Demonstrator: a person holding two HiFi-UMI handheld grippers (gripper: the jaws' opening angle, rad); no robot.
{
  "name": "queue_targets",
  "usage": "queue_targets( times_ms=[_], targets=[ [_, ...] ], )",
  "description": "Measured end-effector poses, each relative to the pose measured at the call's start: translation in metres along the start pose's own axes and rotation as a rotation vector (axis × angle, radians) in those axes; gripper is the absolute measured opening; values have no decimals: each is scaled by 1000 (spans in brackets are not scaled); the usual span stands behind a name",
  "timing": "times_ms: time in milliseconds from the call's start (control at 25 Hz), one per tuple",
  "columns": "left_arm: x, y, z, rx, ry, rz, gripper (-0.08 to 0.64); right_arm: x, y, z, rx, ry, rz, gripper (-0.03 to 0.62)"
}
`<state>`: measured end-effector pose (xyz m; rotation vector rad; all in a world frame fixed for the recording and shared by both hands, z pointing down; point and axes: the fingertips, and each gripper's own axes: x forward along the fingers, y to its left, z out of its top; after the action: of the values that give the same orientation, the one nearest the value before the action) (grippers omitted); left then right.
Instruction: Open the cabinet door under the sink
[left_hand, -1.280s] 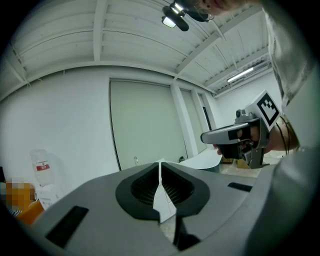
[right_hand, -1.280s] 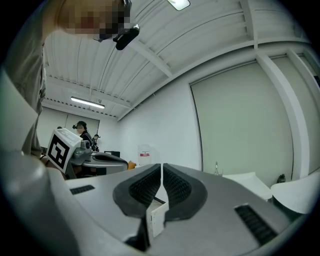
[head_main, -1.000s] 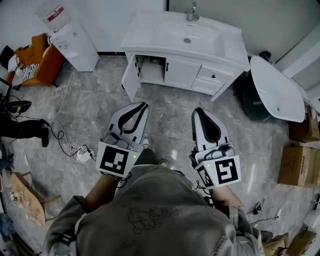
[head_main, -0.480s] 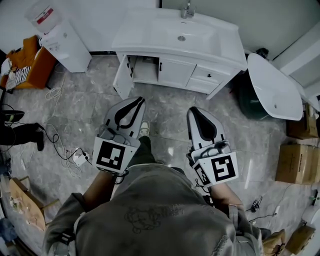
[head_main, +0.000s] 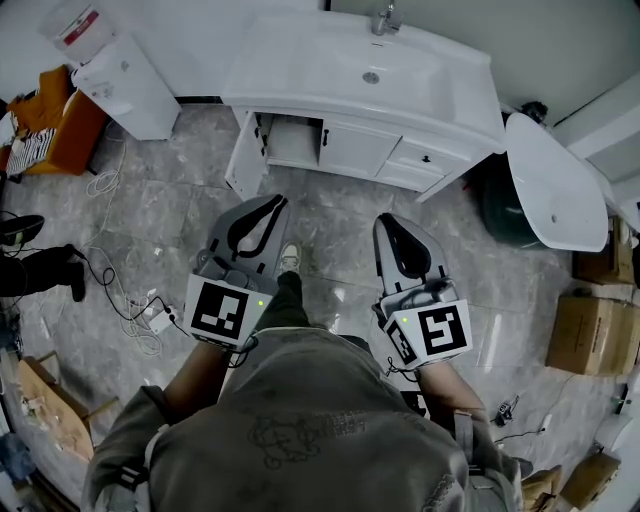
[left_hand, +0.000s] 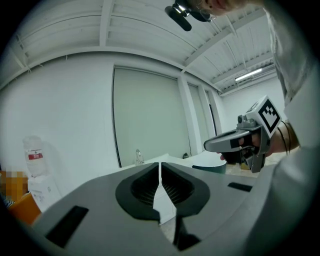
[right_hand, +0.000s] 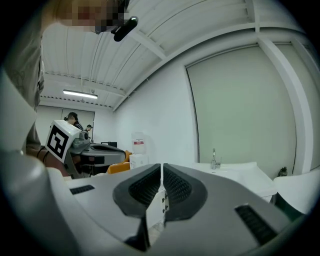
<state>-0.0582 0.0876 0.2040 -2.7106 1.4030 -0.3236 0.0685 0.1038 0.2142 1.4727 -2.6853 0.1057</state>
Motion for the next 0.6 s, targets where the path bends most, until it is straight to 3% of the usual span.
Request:
queue_targets(
  times_ms=[600],
  targets=[
    [126, 123, -29, 10, 56, -118, 28, 169, -65, -28, 68, 145, -90, 35]
  ],
)
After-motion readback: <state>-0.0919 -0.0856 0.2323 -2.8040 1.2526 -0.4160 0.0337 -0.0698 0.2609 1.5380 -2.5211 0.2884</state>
